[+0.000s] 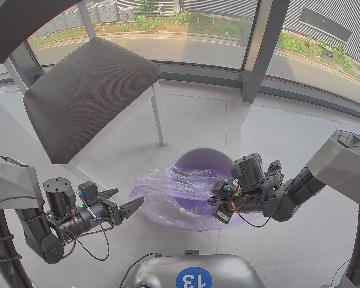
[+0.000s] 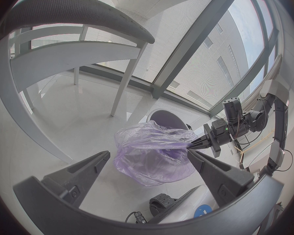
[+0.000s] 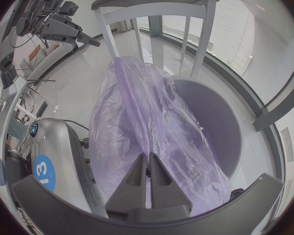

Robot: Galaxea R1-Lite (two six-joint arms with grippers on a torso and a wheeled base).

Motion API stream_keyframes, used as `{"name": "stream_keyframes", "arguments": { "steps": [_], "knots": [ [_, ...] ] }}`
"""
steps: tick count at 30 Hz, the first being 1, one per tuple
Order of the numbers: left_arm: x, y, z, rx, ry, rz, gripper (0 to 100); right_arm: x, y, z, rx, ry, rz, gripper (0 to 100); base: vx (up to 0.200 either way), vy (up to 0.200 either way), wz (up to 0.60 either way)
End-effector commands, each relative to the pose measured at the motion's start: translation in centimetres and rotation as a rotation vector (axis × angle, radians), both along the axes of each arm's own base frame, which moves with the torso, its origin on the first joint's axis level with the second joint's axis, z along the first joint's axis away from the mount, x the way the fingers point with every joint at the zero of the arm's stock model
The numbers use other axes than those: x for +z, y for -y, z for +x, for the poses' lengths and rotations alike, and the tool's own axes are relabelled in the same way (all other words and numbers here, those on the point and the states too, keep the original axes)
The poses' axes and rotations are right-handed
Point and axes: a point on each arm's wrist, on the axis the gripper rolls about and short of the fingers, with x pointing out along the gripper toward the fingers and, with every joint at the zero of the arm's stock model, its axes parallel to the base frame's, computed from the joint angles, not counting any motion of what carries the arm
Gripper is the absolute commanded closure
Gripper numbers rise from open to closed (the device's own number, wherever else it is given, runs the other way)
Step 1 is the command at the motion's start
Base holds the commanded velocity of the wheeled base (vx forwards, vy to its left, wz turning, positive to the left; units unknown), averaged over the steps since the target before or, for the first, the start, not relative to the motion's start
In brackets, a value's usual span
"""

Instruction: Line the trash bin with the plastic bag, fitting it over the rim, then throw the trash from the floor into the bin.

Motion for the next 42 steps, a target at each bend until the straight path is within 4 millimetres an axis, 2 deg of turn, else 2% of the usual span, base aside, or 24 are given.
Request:
{"name": "stream_keyframes", "arguments": {
  "steps": [1, 4, 11, 16, 20, 31, 42],
  "knots": [
    [0.2, 0.1, 0.0, -0.002, 0.018, -0.006, 0, 0.4, 0.1, 0.1, -0.003, 0.011, 0.009, 100, 0.0, 0.0, 0.0],
    [0.2, 0.0, 0.0, 0.0, 0.018, -0.006, 0, 0.7, 0.2, 0.3, -0.006, 0.028, 0.017, 100, 0.0, 0.0, 0.0],
    [0.2, 0.0, 0.1, 0.003, 0.021, -0.006, 0, 5.0, 1.2, 2.9, -0.061, 0.165, 0.101, 100, 0.0, 0.0, 0.0],
    [0.2, 0.0, 0.1, 0.006, 0.02, -0.005, 0, 6.1, 1.6, 3.8, -0.089, 0.214, 0.132, 100, 0.0, 0.0, 0.0],
    [0.2, 0.1, 0.0, 0.002, 0.018, -0.003, 0, 7.7, 1.2, 4.9, -0.167, 0.32, 0.177, 100, 0.0, 0.0, 0.0],
    [0.1, 0.1, -0.1, 0.002, 0.014, -0.003, 0, 9.2, 0.8, 6.6, -0.291, 0.374, 0.252, 100, 0.0, 0.0, 0.0],
    [0.0, 0.0, -0.3, 0.002, 0.006, 0.001, 0, 9.7, 0.6, 7.6, -0.338, 0.426, 0.306, 100, 0.0, 0.0, 0.0]
  ]
}}
